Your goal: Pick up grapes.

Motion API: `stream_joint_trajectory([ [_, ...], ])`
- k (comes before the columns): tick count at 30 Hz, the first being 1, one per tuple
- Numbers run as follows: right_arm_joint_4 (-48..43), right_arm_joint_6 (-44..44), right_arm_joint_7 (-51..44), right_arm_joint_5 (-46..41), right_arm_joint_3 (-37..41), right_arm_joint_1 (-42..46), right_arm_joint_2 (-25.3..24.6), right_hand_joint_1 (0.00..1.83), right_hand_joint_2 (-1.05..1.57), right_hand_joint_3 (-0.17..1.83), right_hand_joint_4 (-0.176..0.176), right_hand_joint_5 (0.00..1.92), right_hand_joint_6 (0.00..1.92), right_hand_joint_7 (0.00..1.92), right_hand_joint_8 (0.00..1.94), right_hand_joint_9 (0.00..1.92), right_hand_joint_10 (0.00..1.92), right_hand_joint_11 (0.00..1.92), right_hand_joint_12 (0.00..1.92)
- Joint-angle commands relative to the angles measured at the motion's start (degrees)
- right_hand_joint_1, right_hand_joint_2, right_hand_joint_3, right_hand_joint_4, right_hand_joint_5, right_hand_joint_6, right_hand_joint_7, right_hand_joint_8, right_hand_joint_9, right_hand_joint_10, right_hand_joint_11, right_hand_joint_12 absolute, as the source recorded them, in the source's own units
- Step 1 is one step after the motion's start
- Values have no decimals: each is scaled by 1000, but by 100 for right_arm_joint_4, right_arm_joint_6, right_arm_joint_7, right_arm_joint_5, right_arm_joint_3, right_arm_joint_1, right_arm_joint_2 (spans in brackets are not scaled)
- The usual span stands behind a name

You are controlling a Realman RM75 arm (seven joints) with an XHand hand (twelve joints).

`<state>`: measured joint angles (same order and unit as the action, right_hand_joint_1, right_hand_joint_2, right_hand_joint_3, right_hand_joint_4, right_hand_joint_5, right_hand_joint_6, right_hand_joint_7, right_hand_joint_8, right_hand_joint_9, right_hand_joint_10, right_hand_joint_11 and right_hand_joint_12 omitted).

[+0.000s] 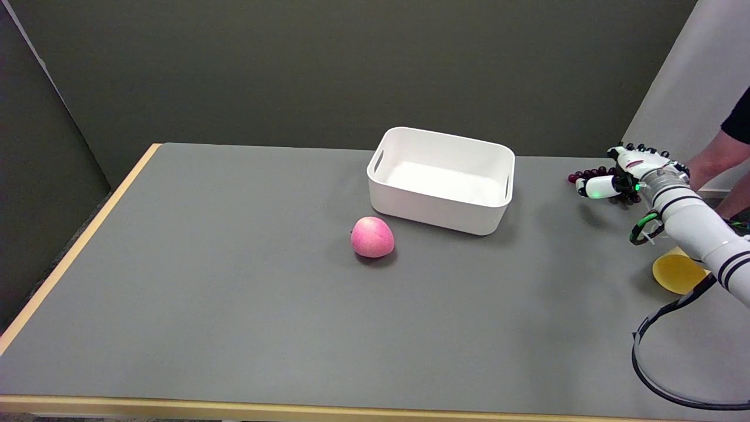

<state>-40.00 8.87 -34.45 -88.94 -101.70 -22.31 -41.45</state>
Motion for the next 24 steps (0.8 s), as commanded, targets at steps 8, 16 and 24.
stream_joint_trajectory([
  [8, 1484, -40, -1, -63, -521, -988, -419, 575, 657, 889, -46, 112, 322, 184, 260, 102, 597, -1, 1126],
  [16, 1393, 46, 120, -37, -522, -996, -478, 709, 714, 997, -1, 219, 474, 370, 444, 311, 763, 167, 1261],
  [24, 1016, 146, 542, 49, -520, -964, -493, 1170, 1250, 108, -170, 473, 1585, 824, 1431, 714, 1218, 474, 1802],
])
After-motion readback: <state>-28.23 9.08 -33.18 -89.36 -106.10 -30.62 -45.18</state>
